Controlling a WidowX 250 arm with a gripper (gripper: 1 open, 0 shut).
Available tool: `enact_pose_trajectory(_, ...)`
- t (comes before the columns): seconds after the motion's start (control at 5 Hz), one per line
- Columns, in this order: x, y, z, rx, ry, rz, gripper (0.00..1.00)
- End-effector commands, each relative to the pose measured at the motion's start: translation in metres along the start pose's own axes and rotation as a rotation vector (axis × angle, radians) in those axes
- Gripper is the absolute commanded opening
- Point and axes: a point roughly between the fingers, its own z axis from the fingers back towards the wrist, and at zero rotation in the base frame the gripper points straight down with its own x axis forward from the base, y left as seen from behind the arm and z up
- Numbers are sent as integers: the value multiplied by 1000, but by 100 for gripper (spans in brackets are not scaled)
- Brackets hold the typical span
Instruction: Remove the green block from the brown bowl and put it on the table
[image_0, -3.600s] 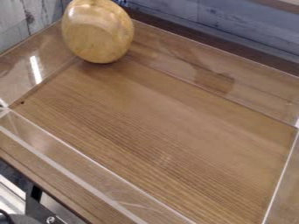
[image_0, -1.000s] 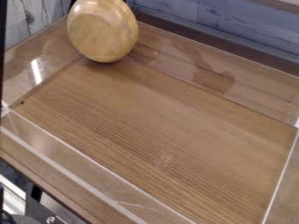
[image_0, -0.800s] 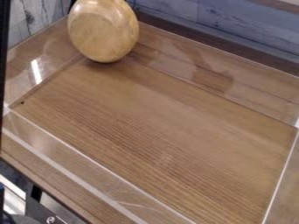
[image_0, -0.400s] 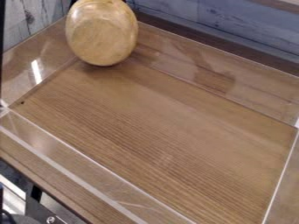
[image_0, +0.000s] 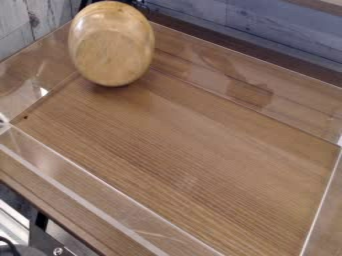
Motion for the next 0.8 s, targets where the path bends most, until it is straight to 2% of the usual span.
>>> enact_pose_trajectory(0.0, 2, -11, 15, 25, -33, -36, 0)
enact_pose_trajectory(0.2, 9, -16, 12, 28, -23, -70, 0)
enact_pose_trajectory(0.4, 13, -23, 9, 27, 0, -28, 0)
enact_pose_trajectory(0.6, 17, -17, 8, 22, 28, 44, 0)
